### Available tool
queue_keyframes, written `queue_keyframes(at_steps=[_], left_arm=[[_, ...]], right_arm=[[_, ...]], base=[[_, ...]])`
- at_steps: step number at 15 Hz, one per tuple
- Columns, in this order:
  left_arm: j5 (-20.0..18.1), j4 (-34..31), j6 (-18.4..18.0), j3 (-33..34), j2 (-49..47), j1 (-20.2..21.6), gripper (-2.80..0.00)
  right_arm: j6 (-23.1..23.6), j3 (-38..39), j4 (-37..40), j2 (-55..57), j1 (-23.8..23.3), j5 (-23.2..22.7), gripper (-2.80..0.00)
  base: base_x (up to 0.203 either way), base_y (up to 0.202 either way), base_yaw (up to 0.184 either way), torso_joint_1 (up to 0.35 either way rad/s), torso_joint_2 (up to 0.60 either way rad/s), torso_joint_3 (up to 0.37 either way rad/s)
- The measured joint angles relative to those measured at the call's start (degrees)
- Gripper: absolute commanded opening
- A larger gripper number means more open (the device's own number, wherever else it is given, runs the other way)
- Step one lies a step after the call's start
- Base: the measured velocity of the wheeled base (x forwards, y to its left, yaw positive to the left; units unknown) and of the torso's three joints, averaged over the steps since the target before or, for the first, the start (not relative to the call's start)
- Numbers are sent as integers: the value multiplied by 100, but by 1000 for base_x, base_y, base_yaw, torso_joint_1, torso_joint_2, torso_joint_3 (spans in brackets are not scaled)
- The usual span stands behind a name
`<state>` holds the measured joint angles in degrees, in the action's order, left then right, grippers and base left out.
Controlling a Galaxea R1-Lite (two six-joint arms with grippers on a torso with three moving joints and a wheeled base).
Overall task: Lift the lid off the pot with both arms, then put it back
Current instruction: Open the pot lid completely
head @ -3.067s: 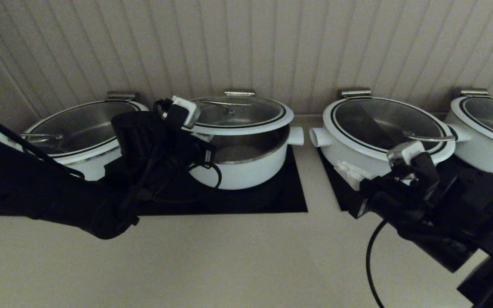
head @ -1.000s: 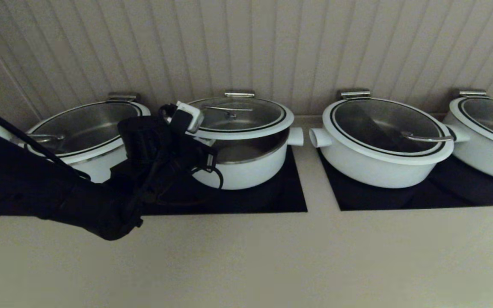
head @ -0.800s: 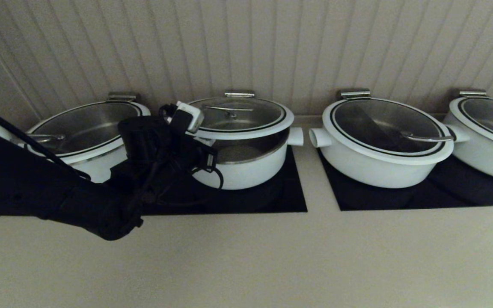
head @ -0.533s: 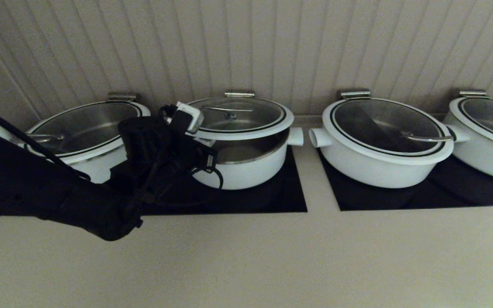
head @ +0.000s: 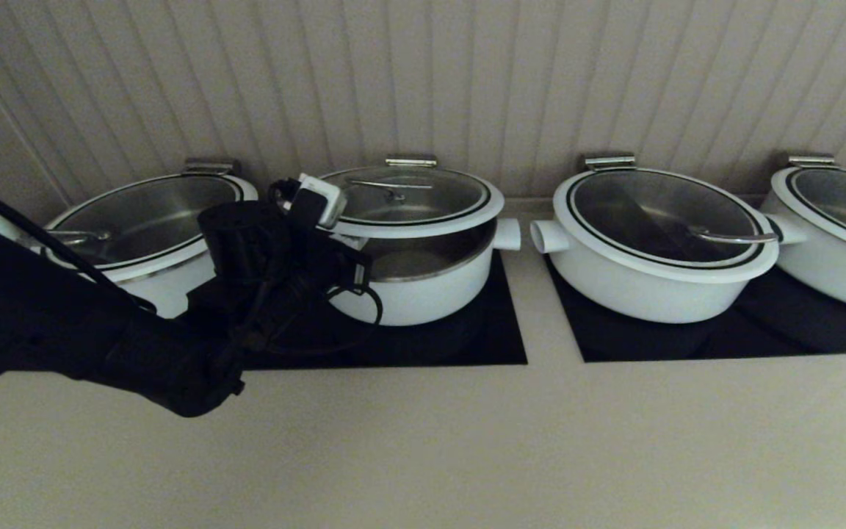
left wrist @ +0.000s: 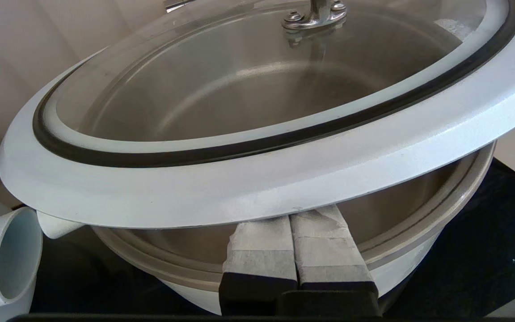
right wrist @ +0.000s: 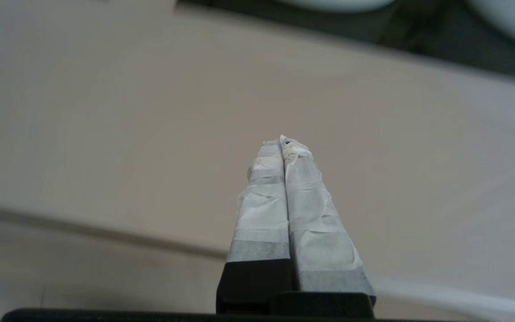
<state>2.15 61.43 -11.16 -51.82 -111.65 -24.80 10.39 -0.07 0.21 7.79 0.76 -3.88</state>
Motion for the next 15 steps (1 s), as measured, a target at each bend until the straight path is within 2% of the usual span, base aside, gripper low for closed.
queue_keyframes(at_steps=[3,12,15], left_arm=[[-4,0,5,-37,-38,0,-280],[19,4,-12,-247,-123,0,-280],[151,1,-100,-247,29,0,-280]], right_arm=[[-507,5,-8,-551,-116,85,-280],[-532,7,-11,-781,-138,91,-280],[-533,7,-11,-786,-138,94,-280]], base=[[0,0,0,0,0,0],[0,0,0,0,0,0],[0,0,0,0,0,0]])
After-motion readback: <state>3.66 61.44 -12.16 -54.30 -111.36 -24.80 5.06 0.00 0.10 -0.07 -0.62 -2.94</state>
